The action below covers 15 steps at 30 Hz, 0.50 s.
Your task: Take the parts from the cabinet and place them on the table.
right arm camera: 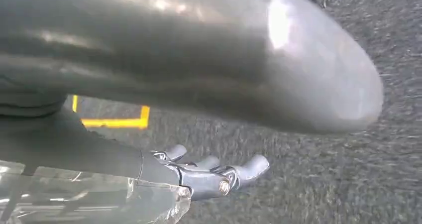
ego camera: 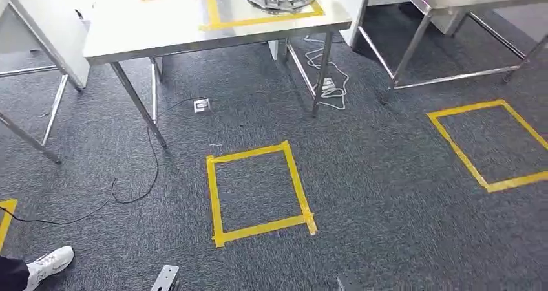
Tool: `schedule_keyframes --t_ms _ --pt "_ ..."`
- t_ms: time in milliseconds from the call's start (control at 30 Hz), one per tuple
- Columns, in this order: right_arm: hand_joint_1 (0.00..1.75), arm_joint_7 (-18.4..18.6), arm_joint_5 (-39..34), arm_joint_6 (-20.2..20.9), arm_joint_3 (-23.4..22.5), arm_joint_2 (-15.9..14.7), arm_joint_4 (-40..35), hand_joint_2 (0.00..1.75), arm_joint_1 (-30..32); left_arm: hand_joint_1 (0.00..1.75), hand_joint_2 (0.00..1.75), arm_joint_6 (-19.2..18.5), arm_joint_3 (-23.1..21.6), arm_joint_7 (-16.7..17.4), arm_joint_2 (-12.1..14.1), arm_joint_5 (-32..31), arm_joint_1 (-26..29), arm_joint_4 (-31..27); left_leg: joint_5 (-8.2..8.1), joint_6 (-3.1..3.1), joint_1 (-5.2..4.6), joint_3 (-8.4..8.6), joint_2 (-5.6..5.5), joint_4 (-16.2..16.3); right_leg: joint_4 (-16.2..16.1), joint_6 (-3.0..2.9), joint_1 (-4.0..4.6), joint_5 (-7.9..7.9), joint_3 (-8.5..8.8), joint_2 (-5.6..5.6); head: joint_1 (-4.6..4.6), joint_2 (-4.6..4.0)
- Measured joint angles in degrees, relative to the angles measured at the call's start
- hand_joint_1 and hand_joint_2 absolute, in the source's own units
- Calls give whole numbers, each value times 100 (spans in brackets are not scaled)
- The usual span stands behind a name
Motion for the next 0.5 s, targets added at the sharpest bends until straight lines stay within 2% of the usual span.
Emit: schedule_keyframes --t_ms 33,67,100,133,167,200,333,367,400,433,467,500 --pt "0 0 0 2 0 -2 0 0 11 0 0 0 0 0 -4 0 0 2 3 5 -25 -14 83 5 219 26 2 -46 -79 -16 2 0" --pt "0 0 0 4 -2 -9 0 0 26 0 0 0 0 0 -11 0 -1 2 3 5 -39 -20 153 12 128 59 2 7 1 -23 5 0" --pt "0 0 0 7 -2 -15 0 0 34 0 0 0 0 0 -11 0 -3 2 3 5 -48 -25 222 19 -206 104 3 133 210 -41 5 0" --pt "0 0 0 11 -4 -26 0 0 33 0 0 0 0 -2 -15 -2 -7 2 1 3 -57 -30 295 36 -759 143 10 303 543 -103 5 0" --pt "0 0 0 11 -7 -35 0 0 24 0 0 -2 0 0 -24 -7 -16 2 -7 -8 -66 -34 353 65 -1347 150 28 439 908 -284 5 0" --pt "0 0 0 13 -7 -37 -6 0 -3 0 0 -2 -2 0 -26 -22 -24 2 -30 -34 -106 -43 404 100 -1611 48 76 410 1026 -509 0 0" --pt "0 -7 -2 13 -9 -37 -15 0 37 0 0 -2 -2 0 -26 -35 -40 4 -35 -132 -106 -35 583 113 -1642 -87 92 512 979 -266 -20 0" --pt "0 -7 -2 13 -7 -33 -15 0 39 0 0 -2 0 0 -15 -35 -41 4 -75 -164 -78 -61 531 168 -1673 -129 -8 557 1027 -205 -17 0" --pt "0 -7 -2 13 -9 -35 -15 0 39 0 0 -2 -2 0 -13 -35 -39 4 -252 -220 -49 -113 250 335 -1672 -155 -5 580 1004 -151 -28 0" --pt "0 -7 -2 13 -13 -39 -15 0 32 0 0 -2 -2 -2 -15 -35 -35 4 -512 -258 -9 -247 60 682 -1669 -180 -6 604 987 -104 -46 0" --pt "0 -9 -2 13 -13 -33 -15 0 25 0 0 -2 -4 0 -11 -33 -24 11 -767 -293 20 -425 -37 1135 -1667 -198 -3 617 968 -47 -46 0" --pt "0 -9 -2 17 -13 -24 -15 0 31 0 0 -2 -6 0 -9 -29 -10 15 -971 -322 35 -619 -71 1600 -1659 -190 4 625 949 28 -46 0"
